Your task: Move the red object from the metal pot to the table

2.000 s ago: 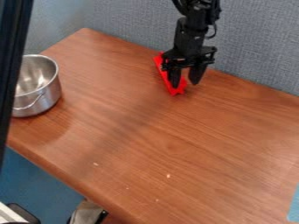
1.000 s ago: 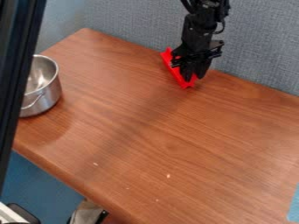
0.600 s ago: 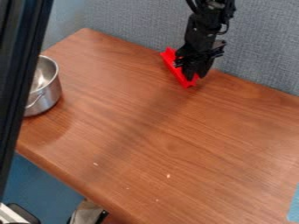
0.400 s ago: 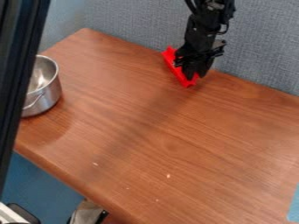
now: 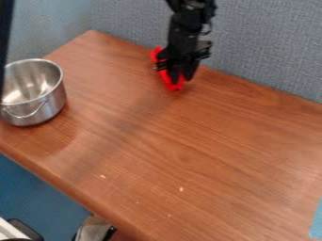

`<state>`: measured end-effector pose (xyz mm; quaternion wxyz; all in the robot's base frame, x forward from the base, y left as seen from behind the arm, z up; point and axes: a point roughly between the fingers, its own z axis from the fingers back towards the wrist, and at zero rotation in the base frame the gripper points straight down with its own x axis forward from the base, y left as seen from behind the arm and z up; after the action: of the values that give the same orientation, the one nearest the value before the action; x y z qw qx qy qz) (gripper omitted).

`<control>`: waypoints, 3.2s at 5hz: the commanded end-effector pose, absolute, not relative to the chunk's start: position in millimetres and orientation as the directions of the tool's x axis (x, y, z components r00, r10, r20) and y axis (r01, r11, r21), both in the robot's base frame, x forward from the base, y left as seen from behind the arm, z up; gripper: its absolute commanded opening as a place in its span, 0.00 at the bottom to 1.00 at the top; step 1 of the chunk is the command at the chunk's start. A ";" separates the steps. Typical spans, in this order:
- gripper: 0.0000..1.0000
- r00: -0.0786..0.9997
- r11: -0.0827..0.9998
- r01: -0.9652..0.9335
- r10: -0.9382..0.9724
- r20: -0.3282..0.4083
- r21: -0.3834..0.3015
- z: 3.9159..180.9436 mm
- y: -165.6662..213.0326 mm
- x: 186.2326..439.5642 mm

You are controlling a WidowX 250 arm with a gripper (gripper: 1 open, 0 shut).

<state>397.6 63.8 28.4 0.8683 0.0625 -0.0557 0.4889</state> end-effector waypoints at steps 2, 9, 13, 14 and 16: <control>0.00 0.561 0.562 -0.827 0.821 0.107 0.028 71.4 71.2 365.0; 0.00 0.574 0.577 -0.817 0.816 0.070 -0.022 109.9 119.6 350.9; 1.00 0.522 0.517 -0.853 0.838 0.159 0.072 80.0 131.8 350.0; 1.00 0.504 0.501 -0.864 0.856 0.116 0.050 76.1 129.8 357.9; 1.00 0.468 0.467 -0.884 0.882 0.059 0.024 81.5 155.5 369.3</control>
<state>364.6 152.6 60.8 0.8555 0.0300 0.0109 0.5168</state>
